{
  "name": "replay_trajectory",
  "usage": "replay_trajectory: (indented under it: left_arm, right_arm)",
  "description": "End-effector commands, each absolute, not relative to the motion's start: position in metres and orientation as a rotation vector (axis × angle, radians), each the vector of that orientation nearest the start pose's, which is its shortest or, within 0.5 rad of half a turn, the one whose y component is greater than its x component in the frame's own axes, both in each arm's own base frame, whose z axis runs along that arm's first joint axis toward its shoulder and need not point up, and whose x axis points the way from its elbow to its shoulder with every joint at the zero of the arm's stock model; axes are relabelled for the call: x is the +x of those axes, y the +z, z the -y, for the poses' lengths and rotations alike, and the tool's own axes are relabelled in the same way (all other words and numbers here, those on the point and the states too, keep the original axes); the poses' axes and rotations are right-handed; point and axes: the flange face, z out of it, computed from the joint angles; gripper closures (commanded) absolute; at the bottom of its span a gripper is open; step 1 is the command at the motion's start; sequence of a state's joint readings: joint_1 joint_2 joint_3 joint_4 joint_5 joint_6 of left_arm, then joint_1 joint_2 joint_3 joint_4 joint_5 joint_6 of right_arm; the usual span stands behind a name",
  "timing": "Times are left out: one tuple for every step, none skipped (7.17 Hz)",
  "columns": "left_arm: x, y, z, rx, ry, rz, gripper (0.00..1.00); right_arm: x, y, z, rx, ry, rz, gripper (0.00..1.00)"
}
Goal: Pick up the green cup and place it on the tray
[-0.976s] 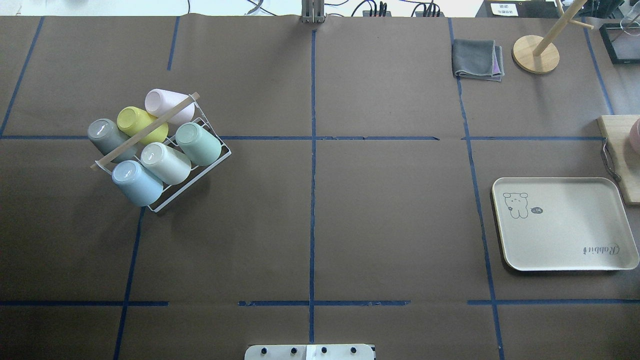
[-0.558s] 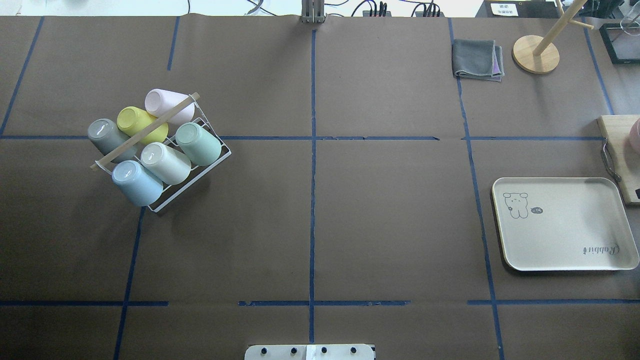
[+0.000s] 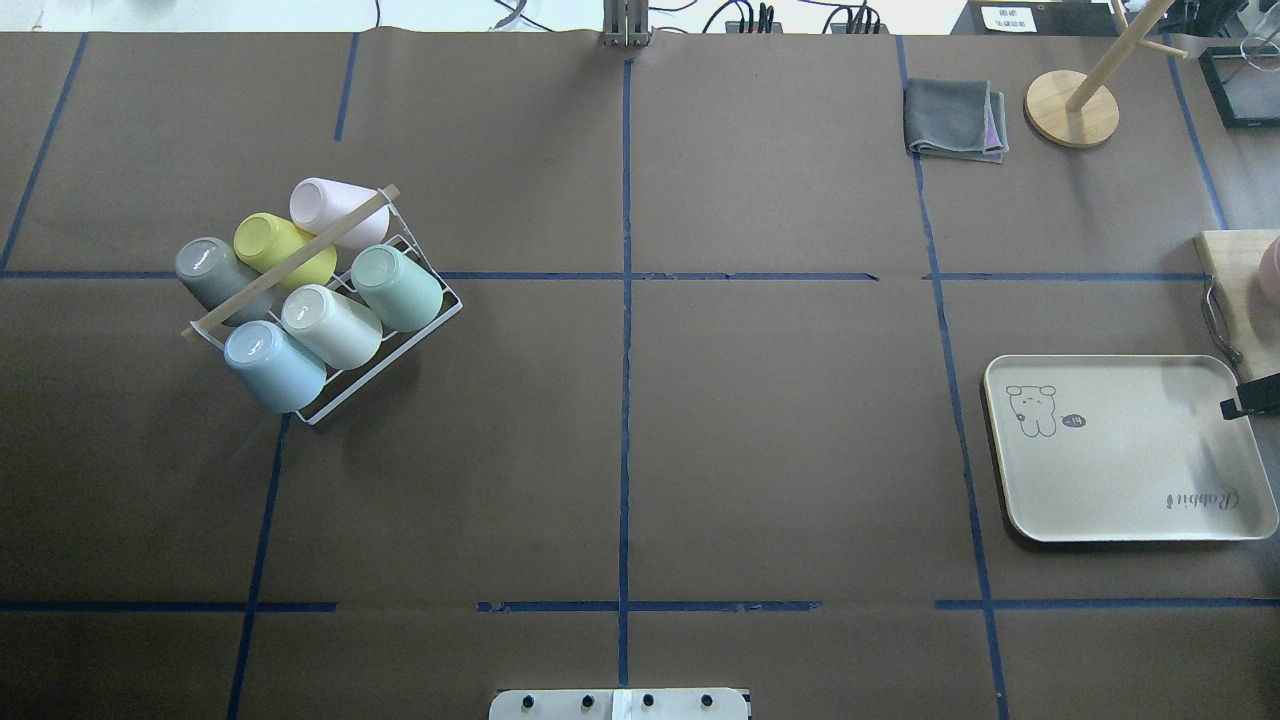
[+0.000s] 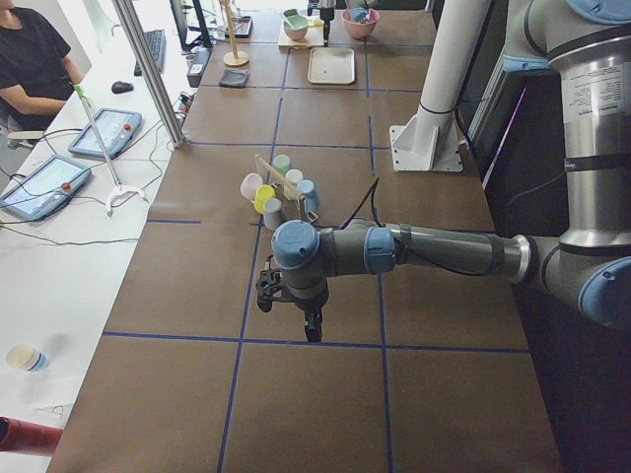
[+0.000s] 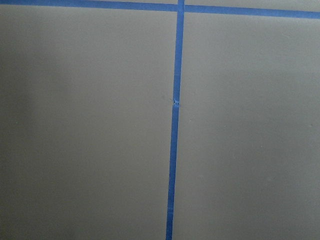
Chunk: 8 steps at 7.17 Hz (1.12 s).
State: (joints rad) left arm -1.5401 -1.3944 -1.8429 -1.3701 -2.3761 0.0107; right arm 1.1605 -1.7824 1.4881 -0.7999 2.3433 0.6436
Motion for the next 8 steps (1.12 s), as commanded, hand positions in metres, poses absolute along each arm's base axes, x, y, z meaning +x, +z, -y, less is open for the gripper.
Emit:
replay_trajectory:
  left_arm:
    - [-0.0489, 0.6221, 0.4095, -0.107, -0.003, -0.804, 0.0]
    - [-0.0489, 0.6221, 0.4095, -0.107, -0.003, -0.804, 0.0]
    - [-0.0489, 0.6215, 0.4094, -0.107, -0.003, -0.804, 0.0]
    - [-0.0489, 0.6215, 0.4094, -0.107, -0.003, -0.804, 0.0]
    - [-0.049, 0.6206, 0.4088, -0.105, -0.001, -0.804, 0.0]
    - [-0.0496, 0.6187, 0.4087, -0.103, -0.002, -0.804, 0.0]
    - [-0.0496, 0.618, 0.4087, -0.102, -0.002, -0.804, 0.0]
    - [-0.0496, 0.6179, 0.4087, -0.102, -0.002, -0.804, 0.0]
  right_arm:
    - [-0.1105, 0.7159, 0.3957, -0.002, 0.024, 0.872, 0.2]
    - [-0.1105, 0.7166, 0.3954, -0.004, 0.024, 0.873, 0.27]
    - [-0.1103, 0.7188, 0.3935, -0.009, 0.024, 0.87, 0.28]
    - [-0.1115, 0.7188, 0.3932, -0.011, 0.023, 0.87, 0.28]
    - [-0.1133, 0.7188, 0.3926, -0.013, 0.018, 0.87, 0.3]
    - [-0.1134, 0.7207, 0.3914, -0.021, 0.02, 0.867, 0.37]
    - [-0.1142, 0.7223, 0.3885, -0.025, 0.015, 0.867, 0.44]
    - [-0.1139, 0.7228, 0.3876, -0.028, 0.015, 0.867, 0.5]
